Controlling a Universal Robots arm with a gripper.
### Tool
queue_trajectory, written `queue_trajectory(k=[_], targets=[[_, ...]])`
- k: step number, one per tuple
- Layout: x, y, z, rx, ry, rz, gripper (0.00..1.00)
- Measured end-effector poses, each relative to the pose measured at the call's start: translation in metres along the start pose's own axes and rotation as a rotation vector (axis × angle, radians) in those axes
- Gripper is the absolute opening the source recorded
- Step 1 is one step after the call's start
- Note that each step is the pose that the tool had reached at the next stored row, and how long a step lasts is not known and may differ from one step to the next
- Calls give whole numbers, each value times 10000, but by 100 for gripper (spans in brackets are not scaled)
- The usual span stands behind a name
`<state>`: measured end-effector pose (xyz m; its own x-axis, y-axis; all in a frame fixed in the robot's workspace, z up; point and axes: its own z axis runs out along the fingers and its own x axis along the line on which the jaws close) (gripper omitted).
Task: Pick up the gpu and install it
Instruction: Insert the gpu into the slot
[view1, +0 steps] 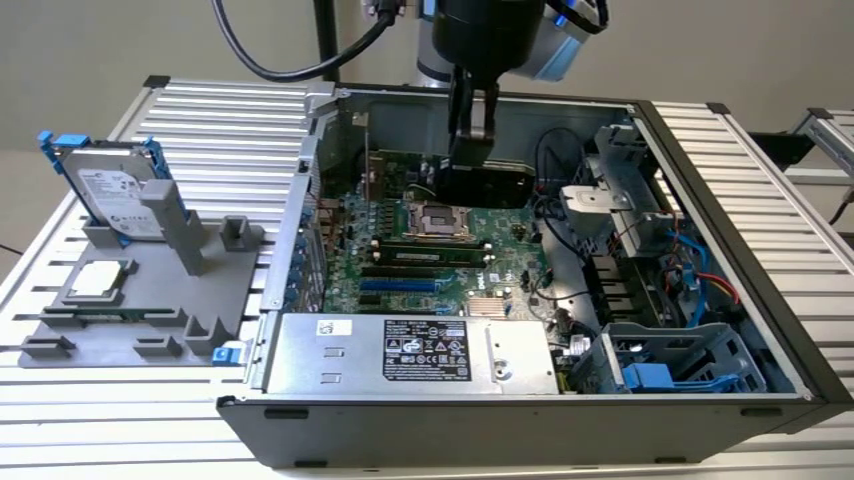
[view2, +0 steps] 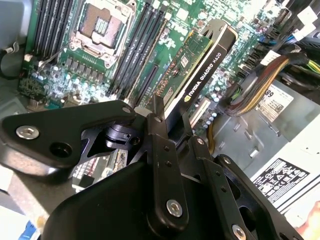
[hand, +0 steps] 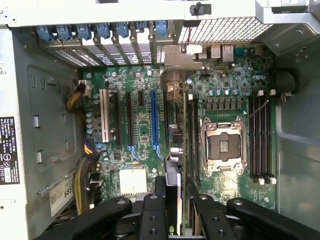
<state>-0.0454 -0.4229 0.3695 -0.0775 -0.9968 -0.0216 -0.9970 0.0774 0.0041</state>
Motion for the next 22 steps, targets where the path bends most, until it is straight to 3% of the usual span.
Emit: queue_trajectory(k=[22], targets=[[1, 0, 71, 60, -5, -2, 0]])
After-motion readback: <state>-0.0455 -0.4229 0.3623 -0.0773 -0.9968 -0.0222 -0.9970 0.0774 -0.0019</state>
